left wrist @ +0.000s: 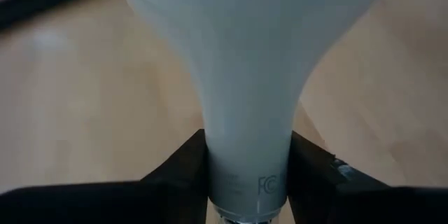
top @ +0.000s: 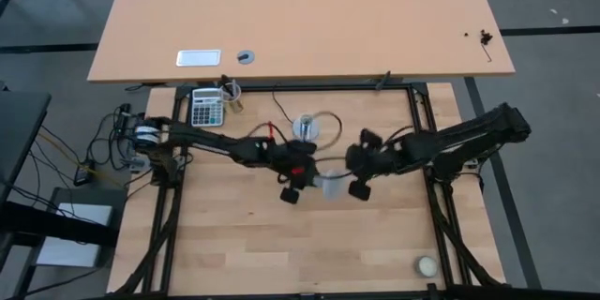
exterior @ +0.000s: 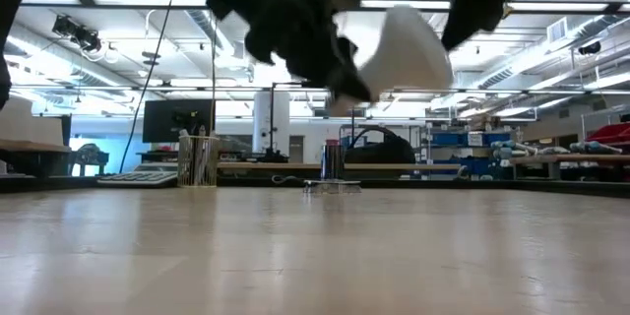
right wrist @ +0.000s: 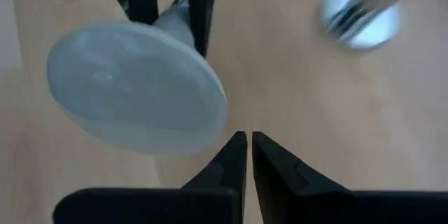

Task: Screw lightbulb
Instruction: Insert the white lightbulb on the silver lamp

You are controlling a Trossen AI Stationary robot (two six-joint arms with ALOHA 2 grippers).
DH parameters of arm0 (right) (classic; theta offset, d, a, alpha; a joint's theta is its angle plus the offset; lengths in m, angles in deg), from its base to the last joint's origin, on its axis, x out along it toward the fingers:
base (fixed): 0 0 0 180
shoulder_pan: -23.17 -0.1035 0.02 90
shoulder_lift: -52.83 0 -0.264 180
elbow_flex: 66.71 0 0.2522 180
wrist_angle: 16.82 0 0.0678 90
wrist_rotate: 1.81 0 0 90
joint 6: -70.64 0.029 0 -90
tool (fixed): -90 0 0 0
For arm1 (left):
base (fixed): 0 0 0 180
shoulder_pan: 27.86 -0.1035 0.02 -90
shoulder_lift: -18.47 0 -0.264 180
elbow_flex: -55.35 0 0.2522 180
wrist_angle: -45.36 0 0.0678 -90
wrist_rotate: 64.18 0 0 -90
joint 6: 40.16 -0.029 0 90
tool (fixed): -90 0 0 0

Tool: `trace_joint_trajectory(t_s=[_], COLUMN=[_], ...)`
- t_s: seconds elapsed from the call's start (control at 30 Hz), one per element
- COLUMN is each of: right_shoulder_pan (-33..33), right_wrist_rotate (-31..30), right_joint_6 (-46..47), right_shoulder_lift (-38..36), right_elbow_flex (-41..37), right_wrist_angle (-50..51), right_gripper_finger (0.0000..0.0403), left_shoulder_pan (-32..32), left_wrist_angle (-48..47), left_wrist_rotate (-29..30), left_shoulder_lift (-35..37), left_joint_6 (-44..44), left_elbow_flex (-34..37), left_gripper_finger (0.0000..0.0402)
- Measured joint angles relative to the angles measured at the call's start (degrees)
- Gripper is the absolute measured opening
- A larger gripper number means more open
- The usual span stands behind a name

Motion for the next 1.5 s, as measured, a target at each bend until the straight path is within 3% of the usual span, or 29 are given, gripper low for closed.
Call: trace_joint_trajectory(t_s=[0.3, 0.5, 0.8, 1.07, 1.27, 1.5], right_shoulder_pan=[0.13, 0.93, 1.31, 1.31, 1.76, 4.38], right_wrist_rotate=[-12.84, -13.47, -11.92, -11.72, -10.61, -7.97], right_joint_6=[-4.23, -12.08, -26.77, -36.72, -38.8, -35.41], right_shoulder_lift=[-14.88, -18.38, -13.23, -5.93, -3.31, -3.33], right_elbow_flex=[0.22, -5.45, -13.38, -13.74, -13.74, -13.72], right_wrist_angle=[-0.41, -16.51, -51.64, -75.55, -85.18, -87.31], right_gripper_finger=[0.0069, 0.0105, 0.0151, 0.0193, 0.0235, 0.0282], left_shoulder_pan=[-5.73, -9.42, -12.34, -13.04, -13.48, -13.46], left_wrist_angle=[0.8, 4.7, 13.56, 19.54, 22.32, 23.04], left_wrist_rotate=[-1.43, -8.45, -17.41, -18.42, -18.45, -18.52], left_shoulder_lift=[13.73, 20.13, 21.63, 21.63, 21.59, 21.59], left_joint_6=[2.09, 6.46, 14.27, 16.4, 17.78, 18.02], left_elbow_flex=[0.0, 0.02, 0.03, 0.04, 0.07, 0.07], left_gripper_finger=[0.0136, 0.0136, 0.0136, 0.0136, 0.0136, 0.0136])
